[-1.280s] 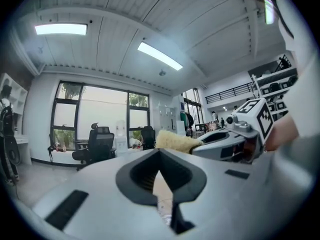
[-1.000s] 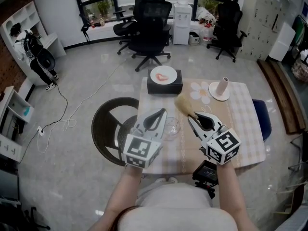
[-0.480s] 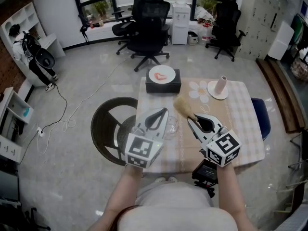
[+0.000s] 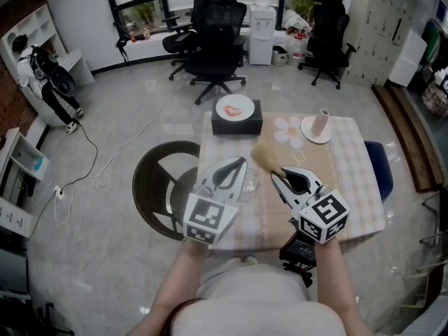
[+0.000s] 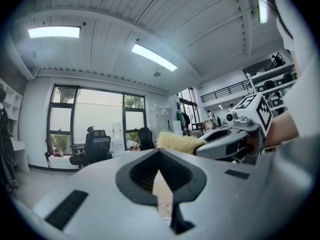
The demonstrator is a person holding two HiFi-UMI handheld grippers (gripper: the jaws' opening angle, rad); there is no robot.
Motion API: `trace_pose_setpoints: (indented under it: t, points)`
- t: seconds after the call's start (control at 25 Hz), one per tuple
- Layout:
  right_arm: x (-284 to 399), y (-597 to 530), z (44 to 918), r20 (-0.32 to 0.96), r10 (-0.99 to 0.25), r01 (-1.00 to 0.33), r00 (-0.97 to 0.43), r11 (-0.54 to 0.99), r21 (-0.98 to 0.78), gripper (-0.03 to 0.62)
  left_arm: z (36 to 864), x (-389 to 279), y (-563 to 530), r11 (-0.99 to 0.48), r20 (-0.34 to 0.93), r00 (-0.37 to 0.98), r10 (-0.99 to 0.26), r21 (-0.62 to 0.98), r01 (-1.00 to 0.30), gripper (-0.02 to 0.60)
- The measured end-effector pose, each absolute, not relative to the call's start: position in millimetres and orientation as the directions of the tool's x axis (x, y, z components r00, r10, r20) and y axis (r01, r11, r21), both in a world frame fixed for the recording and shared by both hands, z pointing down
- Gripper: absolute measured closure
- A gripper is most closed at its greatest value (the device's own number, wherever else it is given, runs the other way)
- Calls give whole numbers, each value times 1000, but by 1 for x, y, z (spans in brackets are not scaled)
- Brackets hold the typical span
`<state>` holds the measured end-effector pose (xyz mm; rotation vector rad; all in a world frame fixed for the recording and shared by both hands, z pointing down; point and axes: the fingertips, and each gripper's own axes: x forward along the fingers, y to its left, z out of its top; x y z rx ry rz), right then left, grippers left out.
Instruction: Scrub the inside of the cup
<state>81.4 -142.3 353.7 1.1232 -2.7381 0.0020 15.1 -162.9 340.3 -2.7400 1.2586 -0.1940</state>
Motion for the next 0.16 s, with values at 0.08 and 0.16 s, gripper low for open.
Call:
trace_pose_setpoints:
  t: [0.08,0.16]
  points:
    - [81,-141,354,172,-696,-696,-698,715,66,548,340,14,-163,-645,66,644,-762,-160,-747,569]
    - [81,-140,355,176,-695,-697,-697,714,64,548,340,14,-162,-644,65,643,-763,-153,-749,569]
